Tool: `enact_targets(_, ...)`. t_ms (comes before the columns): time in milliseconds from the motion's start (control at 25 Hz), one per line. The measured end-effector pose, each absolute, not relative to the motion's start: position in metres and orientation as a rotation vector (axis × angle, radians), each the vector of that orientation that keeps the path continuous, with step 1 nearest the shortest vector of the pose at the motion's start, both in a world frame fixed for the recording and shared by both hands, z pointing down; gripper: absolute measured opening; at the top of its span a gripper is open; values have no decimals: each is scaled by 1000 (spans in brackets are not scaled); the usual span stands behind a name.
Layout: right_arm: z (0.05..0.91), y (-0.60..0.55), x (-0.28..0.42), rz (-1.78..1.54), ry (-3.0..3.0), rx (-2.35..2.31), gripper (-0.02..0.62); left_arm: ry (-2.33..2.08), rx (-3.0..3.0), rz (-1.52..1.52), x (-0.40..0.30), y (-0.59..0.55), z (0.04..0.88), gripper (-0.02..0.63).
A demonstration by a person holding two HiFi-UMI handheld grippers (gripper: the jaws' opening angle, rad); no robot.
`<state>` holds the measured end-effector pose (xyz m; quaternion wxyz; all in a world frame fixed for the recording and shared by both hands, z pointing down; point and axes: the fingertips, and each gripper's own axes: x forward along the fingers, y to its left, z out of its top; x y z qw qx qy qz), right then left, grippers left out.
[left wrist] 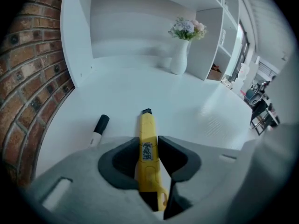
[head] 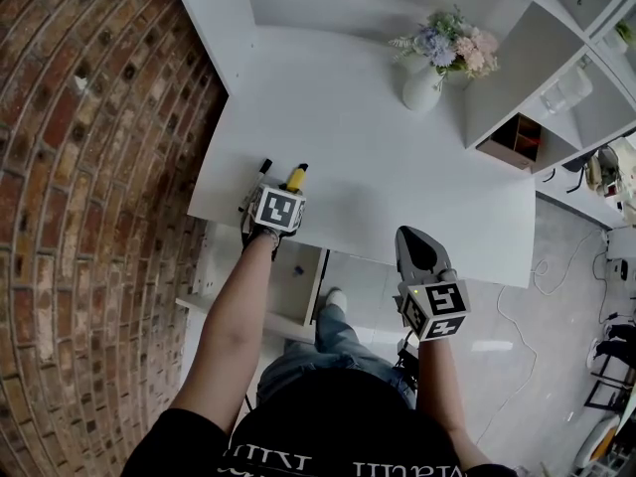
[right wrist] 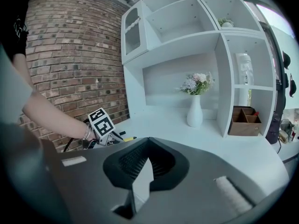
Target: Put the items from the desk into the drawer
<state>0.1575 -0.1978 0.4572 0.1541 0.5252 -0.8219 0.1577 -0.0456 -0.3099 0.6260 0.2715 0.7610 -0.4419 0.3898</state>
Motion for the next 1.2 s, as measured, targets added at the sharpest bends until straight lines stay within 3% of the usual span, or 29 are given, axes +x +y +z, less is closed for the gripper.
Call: enact_targets(1200, 458, -106, 64, 439, -2412, 1379, -2, -1276, 2068, 893, -117, -141, 629, 120)
